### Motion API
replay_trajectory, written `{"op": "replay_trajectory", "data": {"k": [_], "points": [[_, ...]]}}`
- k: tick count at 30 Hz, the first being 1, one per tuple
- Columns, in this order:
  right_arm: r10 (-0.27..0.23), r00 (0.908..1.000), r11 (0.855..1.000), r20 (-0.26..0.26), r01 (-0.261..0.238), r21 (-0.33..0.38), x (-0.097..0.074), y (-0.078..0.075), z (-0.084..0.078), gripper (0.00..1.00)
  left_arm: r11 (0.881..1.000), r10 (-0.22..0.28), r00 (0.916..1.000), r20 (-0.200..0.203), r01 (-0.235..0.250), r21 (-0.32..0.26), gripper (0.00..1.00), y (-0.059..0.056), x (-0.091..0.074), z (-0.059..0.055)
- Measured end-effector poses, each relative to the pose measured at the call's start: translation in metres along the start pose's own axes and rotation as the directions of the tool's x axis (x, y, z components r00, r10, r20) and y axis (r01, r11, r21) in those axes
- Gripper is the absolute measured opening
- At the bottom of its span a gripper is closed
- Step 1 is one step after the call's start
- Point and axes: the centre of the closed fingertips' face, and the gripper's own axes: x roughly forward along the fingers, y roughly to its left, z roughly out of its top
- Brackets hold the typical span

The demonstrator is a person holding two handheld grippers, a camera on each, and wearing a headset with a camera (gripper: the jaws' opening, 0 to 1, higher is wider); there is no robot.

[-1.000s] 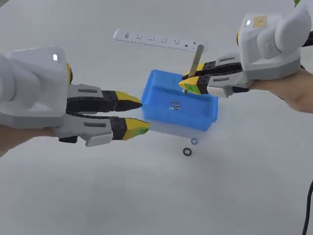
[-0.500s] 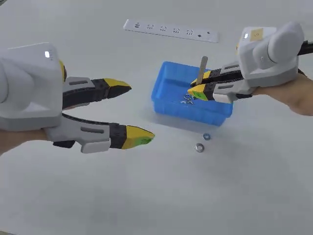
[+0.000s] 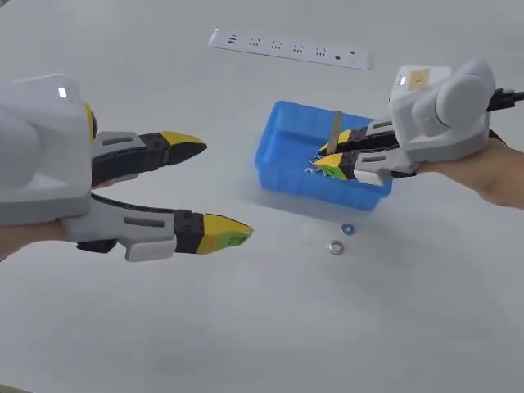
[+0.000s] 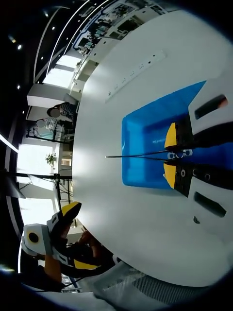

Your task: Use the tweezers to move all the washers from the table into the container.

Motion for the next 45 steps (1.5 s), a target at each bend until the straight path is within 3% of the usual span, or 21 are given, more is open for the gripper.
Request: {"op": "replay_trajectory", "data": {"k": [7, 14, 20, 26, 32, 38, 40, 43, 45], "points": [[-0.011, 0.9999, 1.0, 0.012, 0.011, -0.002, -0.004, -0.003, 0.006, 0.11, 1.0, 0.001, 1.0, -0.009, -0.001, 0.0, 0.74, 0.0, -0.001, -0.001], [-0.027, 0.9984, 1.0, 0.05, 0.027, -0.001, -0.012, -0.008, 0.022, 0.1, 1.0, -0.006, 0.9999, 0.008, 0.006, 0.013, 0.75, 0.006, 0.008, 0.01], [-0.022, 0.9971, 1.0, 0.073, 0.023, -0.009, -0.016, -0.008, 0.033, 0.09, 0.998, -0.007, 0.9983, 0.058, 0.003, 0.061, 0.73, 0.027, 0.031, 0.042], [-0.017, 0.997, 0.999, 0.075, 0.019, -0.029, -0.019, -0.007, 0.036, 0.08, 0.993, -0.049, 0.9934, 0.104, 0.037, 0.113, 0.66, 0.037, 0.06, 0.075], [-0.009, 0.9984, 0.999, 0.056, 0.012, -0.05, -0.02, -0.003, 0.033, 0.08, 0.985, -0.12, 0.9896, 0.079, 0.108, 0.137, 0.56, 0.034, 0.093, 0.084], [0.011, 0.9982, 0.998, 0.058, -0.008, -0.056, -0.021, 0.001, 0.034, 0.08, 0.973, -0.185, 0.9804, 0.066, 0.174, 0.154, 0.43, 0.024, 0.109, 0.087], [0.015, 0.998, 0.998, 0.062, -0.011, -0.057, -0.022, 0.001, 0.036, 0.08, 0.967, -0.221, 0.9742, 0.047, 0.212, 0.141, 0.4, 0.019, 0.112, 0.086], [0.019, 0.9973, 0.998, 0.07, -0.015, -0.055, -0.022, 0.002, 0.039, 0.08, 0.954, -0.239, 0.9709, -0.002, 0.236, 0.184, 0.29, 0.016, 0.117, 0.08], [0.021, 0.9972, 0.998, 0.072, -0.017, -0.059, -0.022, 0.003, 0.04, 0.08, 0.95, -0.255, 0.9669, -0.014, 0.253, 0.185, 0.27, 0.014, 0.118, 0.079]]}}
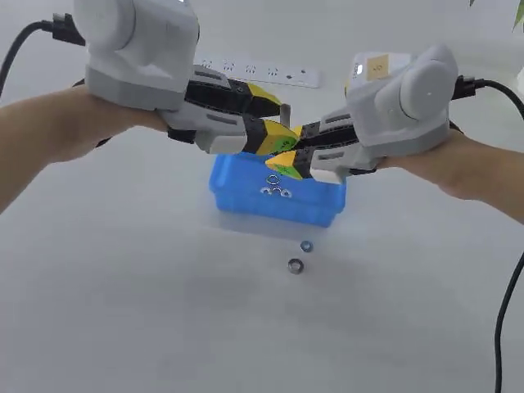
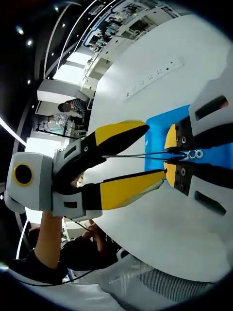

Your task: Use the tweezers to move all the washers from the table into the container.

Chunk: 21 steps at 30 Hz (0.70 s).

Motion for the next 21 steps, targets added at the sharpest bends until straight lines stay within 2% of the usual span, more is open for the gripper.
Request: {"op": "replay_trajectory", "data": {"k": [4, 7, 12, 17, 21], "points": [[0.01, 1.0, 1.0, 0.002, -0.01, -0.001, 0.001, 0.002, 0.001, 0.08, 1.0, -0.019, 0.9998, -0.012, 0.019, 0.018, 0.19, -0.003, 0.0, -0.001], [0.015, 0.9999, 1.0, 0.003, -0.015, -0.001, 0.001, 0.003, 0.001, 0.08, 0.999, -0.04, 0.9992, 0.0, 0.04, 0.014, 0.11, -0.007, -0.001, 0.003], [0.021, 0.9998, 1.0, 0.004, -0.021, 0.004, 0.001, 0.004, 0.001, 0.08, 0.999, -0.036, 0.9994, -0.001, 0.036, 0.032, 0.09, -0.014, -0.004, 0.01], [0.036, 0.9993, 0.999, 0.002, -0.036, -0.012, 0.003, 0.007, 0.002, 0.08, 0.998, -0.057, 0.9984, -0.007, 0.057, 0.041, 0.08, -0.013, -0.003, 0.005], [0.036, 0.9993, 0.999, -0.01, -0.036, -0.016, 0.004, 0.008, 0.0, 0.09, 0.994, -0.057, 0.9981, -0.021, 0.059, 0.095, 0.06, -0.014, -0.002, 0.004]]}}
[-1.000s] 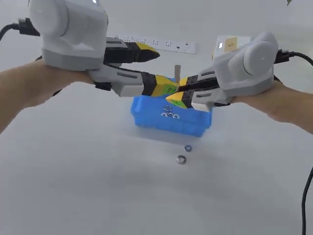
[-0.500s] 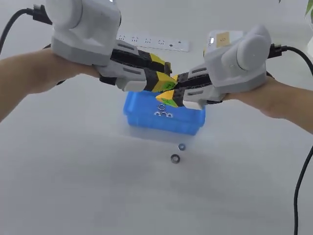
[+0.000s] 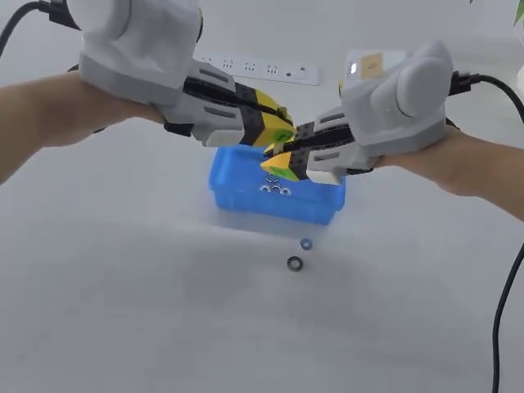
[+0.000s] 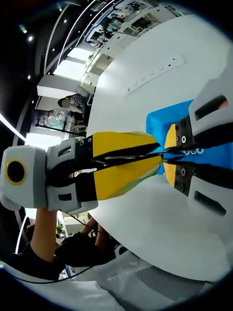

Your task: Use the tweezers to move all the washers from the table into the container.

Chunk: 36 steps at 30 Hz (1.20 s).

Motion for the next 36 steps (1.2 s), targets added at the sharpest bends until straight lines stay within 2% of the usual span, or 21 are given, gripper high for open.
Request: {"op": "replay_trajectory", "data": {"k": [9, 12, 16, 21, 23, 25, 27, 31, 36], "points": [[-0.022, 0.9997, 1.0, 0.009, 0.022, 0.002, -0.004, -0.005, 0.004, 0.1, 0.999, 0.034, 0.9989, 0.031, -0.035, 0.038, 0.06, 0.004, -0.001, 0.007], [-0.03, 0.9995, 1.0, 0.011, 0.03, -0.001, -0.005, -0.007, 0.005, 0.1, 0.999, 0.039, 0.9984, 0.042, -0.04, 0.036, 0.06, 0.005, -0.002, 0.008], [-0.033, 0.9994, 0.999, 0.011, 0.033, -0.003, -0.006, -0.006, 0.006, 0.11, 1.0, 0.029, 0.9979, 0.059, -0.03, 0.005, 0.06, 0.006, -0.005, 0.008], [-0.034, 0.9994, 0.999, 0.003, 0.034, -0.008, -0.007, -0.005, 0.006, 0.13, 0.999, 0.046, 0.9964, 0.072, -0.046, 0.01, 0.06, 0.009, -0.007, 0.01], [-0.056, 0.9982, 0.998, -0.02, 0.055, -0.04, -0.008, -0.009, 0.003, 0.18, 0.999, 0.043, 0.9962, 0.075, -0.043, 0.001, 0.06, 0.008, -0.006, 0.01], [-0.051, 0.9986, 0.998, -0.015, 0.051, -0.027, -0.008, -0.01, 0.003, 0.24, 0.999, 0.037, 0.9978, 0.055, -0.036, -0.022, 0.06, 0.008, -0.006, 0.007], [-0.03, 0.9994, 1.0, -0.016, 0.03, -0.007, -0.009, -0.008, 0.002, 0.28, 0.999, 0.049, 0.9974, 0.054, -0.048, -0.009, 0.06, 0.01, -0.006, 0.007], [-0.032, 0.9993, 0.999, -0.018, 0.032, -0.002, -0.011, -0.007, -0.001, 0.4, 0.999, 0.052, 0.9967, 0.062, -0.052, 0.004, 0.06, 0.012, -0.009, 0.01], [-0.031, 0.9993, 0.999, -0.022, 0.032, 0.033, -0.017, -0.003, -0.009, 0.49, 0.997, 0.06, 0.9966, 0.056, -0.062, 0.036, 0.06, 0.014, -0.011, 0.01]]}}
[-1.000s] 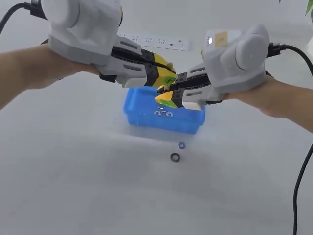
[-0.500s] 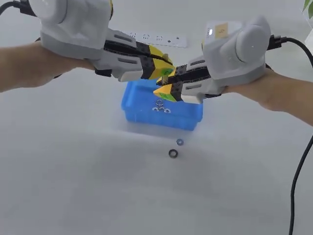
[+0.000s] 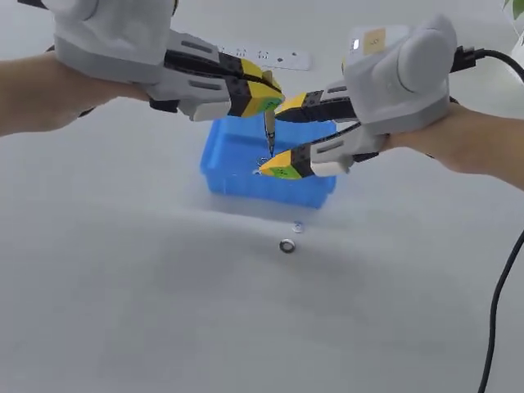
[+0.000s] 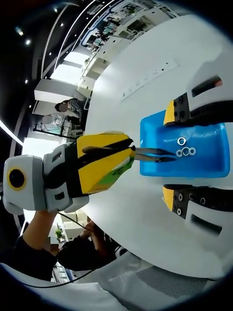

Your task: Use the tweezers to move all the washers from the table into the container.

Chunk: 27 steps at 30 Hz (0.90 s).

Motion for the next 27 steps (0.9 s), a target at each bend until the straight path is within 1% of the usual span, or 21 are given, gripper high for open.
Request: {"op": "replay_trajectory", "data": {"k": [3, 5, 9, 11, 12, 14, 18, 21, 23, 24, 25, 27], "points": [[0.001, 1.0, 1.0, -0.002, -0.001, 0.003, -0.004, 0.003, -0.002, 0.52, 0.999, -0.007, 1.0, -0.004, 0.007, 0.036, 0.06, 0.001, -0.001, 0.001], [0.005, 1.0, 1.0, -0.002, -0.005, 0.008, -0.009, 0.006, -0.003, 0.52, 0.999, -0.012, 0.9999, -0.008, 0.012, 0.047, 0.06, 0.0, -0.001, 0.001], [0.005, 0.9999, 1.0, 0.015, -0.006, 0.019, -0.019, 0.01, -0.002, 0.53, 0.997, -0.021, 0.9997, -0.013, 0.022, 0.075, 0.06, -0.003, -0.003, 0.005], [0.003, 0.9997, 1.0, 0.022, -0.003, 0.007, -0.026, 0.012, -0.002, 0.53, 0.996, -0.026, 0.9995, -0.018, 0.028, 0.087, 0.06, -0.004, -0.004, 0.007], [0.0, 0.9997, 1.0, 0.023, 0.0, 0.011, -0.031, 0.013, -0.003, 0.54, 0.995, -0.028, 0.9994, -0.021, 0.03, 0.1, 0.06, -0.005, -0.004, 0.007], [-0.003, 0.9998, 1.0, 0.022, 0.003, 0.02, -0.036, 0.015, -0.005, 0.57, 0.994, -0.029, 0.9993, -0.025, 0.032, 0.106, 0.06, -0.006, -0.004, 0.007], [-0.01, 0.9999, 0.999, 0.013, 0.01, 0.033, -0.05, 0.022, -0.015, 0.63, 0.992, -0.033, 0.9991, -0.027, 0.036, 0.123, 0.06, -0.009, -0.004, 0.008], [-0.025, 0.9997, 1.0, 0.001, 0.025, 0.017, -0.059, 0.028, -0.024, 0.63, 0.991, -0.038, 0.9991, -0.018, 0.04, 0.13, 0.06, -0.016, -0.003, 0.013], [-0.026, 0.9996, 0.999, -0.003, 0.027, 0.027, -0.065, 0.034, -0.028, 0.64, 0.991, -0.038, 0.9991, -0.017, 0.04, 0.13, 0.06, -0.02, -0.002, 0.015], [-0.029, 0.9996, 0.999, -0.004, 0.029, 0.03, -0.068, 0.036, -0.029, 0.66, 0.991, -0.037, 0.9992, -0.016, 0.039, 0.13, 0.06, -0.021, -0.002, 0.015], [-0.039, 0.9992, 0.999, -0.005, 0.039, 0.026, -0.072, 0.039, -0.031, 0.68, 0.99, -0.042, 0.9991, -0.009, 0.043, 0.132, 0.06, -0.025, -0.002, 0.017], [-0.055, 0.9985, 0.998, 0.001, 0.055, 0.037, -0.078, 0.043, -0.033, 0.73, 0.989, -0.049, 0.9988, -0.009, 0.05, 0.137, 0.06, -0.031, -0.002, 0.019]]}}
